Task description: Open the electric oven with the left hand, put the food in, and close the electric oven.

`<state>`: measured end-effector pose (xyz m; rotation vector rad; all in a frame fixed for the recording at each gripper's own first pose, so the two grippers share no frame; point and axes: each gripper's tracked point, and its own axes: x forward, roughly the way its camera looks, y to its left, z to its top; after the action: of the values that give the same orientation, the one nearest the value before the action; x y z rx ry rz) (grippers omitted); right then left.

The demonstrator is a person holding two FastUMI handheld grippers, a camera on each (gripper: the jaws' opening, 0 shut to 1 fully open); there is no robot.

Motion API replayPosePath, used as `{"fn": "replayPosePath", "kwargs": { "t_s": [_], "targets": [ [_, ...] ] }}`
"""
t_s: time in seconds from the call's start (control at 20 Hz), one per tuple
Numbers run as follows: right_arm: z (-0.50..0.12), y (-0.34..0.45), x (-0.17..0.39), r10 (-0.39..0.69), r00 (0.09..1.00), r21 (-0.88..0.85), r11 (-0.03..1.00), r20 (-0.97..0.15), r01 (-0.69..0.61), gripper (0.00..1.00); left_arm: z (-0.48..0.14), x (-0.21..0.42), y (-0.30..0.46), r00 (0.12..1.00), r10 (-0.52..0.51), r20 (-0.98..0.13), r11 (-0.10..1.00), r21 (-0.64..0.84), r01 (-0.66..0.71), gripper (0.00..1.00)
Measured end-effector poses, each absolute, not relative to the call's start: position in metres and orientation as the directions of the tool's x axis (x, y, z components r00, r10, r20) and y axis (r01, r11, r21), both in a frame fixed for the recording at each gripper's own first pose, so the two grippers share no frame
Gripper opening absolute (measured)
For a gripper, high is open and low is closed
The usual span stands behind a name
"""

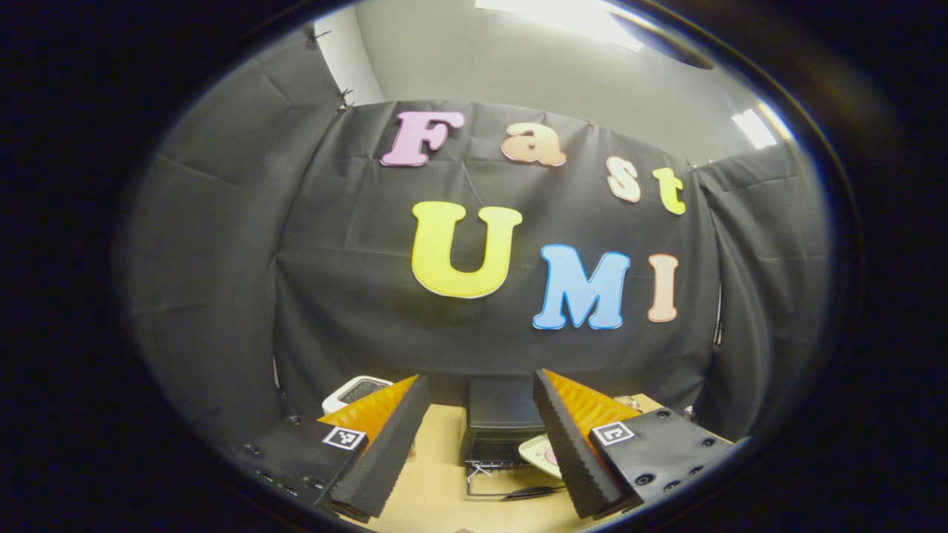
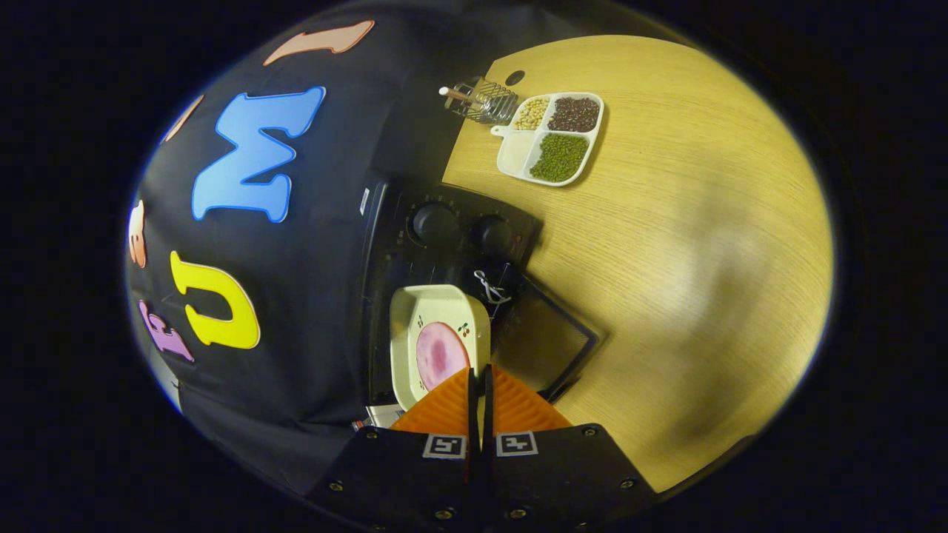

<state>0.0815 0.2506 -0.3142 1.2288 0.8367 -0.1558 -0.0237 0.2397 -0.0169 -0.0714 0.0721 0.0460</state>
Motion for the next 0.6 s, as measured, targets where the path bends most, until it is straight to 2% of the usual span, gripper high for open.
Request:
{"fn": "replayPosePath", "kwargs": {
  "t_s": [0.1, 0.15, 0.25, 0.3, 0.4, 0.45, 0.5, 0.6],
  "targets": [
    [-0.324, 0.261, 0.098, 0.280, 0.702, 0.749, 0.360, -0.655, 0.556, 0.01, -0.022, -0.026, 0.254, 0.993, 0.070, -0.091, 0.995, -0.066, -0.076, 0.92],
    [-0.326, 0.264, 0.106, 0.256, 0.709, 0.747, 0.344, -0.657, 0.569, 0.01, -0.023, -0.028, 0.263, 0.992, 0.086, -0.097, 0.993, -0.069, -0.093, 0.95],
    [-0.332, 0.272, 0.125, 0.209, 0.722, 0.744, 0.312, -0.660, 0.590, 0.01, -0.027, -0.031, 0.280, 0.987, 0.118, -0.108, 0.989, -0.074, -0.126, 0.91],
    [-0.336, 0.276, 0.134, 0.190, 0.726, 0.743, 0.303, -0.661, 0.597, 0.01, -0.030, -0.034, 0.289, 0.984, 0.134, -0.115, 0.987, -0.074, -0.143, 0.99],
    [-0.342, 0.287, 0.151, 0.173, 0.736, 0.750, 0.269, -0.654, 0.604, 0.01, -0.039, -0.035, 0.302, 0.977, 0.160, -0.138, 0.982, -0.074, -0.171, 0.91],
    [-0.345, 0.295, 0.158, 0.163, 0.739, 0.752, 0.246, -0.654, 0.611, 0.01, -0.043, -0.036, 0.309, 0.974, 0.171, -0.150, 0.980, -0.074, -0.183, 0.99],
    [-0.347, 0.300, 0.165, 0.149, 0.742, 0.754, 0.221, -0.653, 0.619, 0.01, -0.048, -0.036, 0.315, 0.971, 0.181, -0.159, 0.978, -0.073, -0.194, 0.95],
    [-0.351, 0.308, 0.180, 0.123, 0.748, 0.755, 0.191, -0.652, 0.627, 0.01, -0.050, -0.039, 0.327, 0.964, 0.202, -0.172, 0.974, -0.068, -0.216, 0.95]
  ]
}}
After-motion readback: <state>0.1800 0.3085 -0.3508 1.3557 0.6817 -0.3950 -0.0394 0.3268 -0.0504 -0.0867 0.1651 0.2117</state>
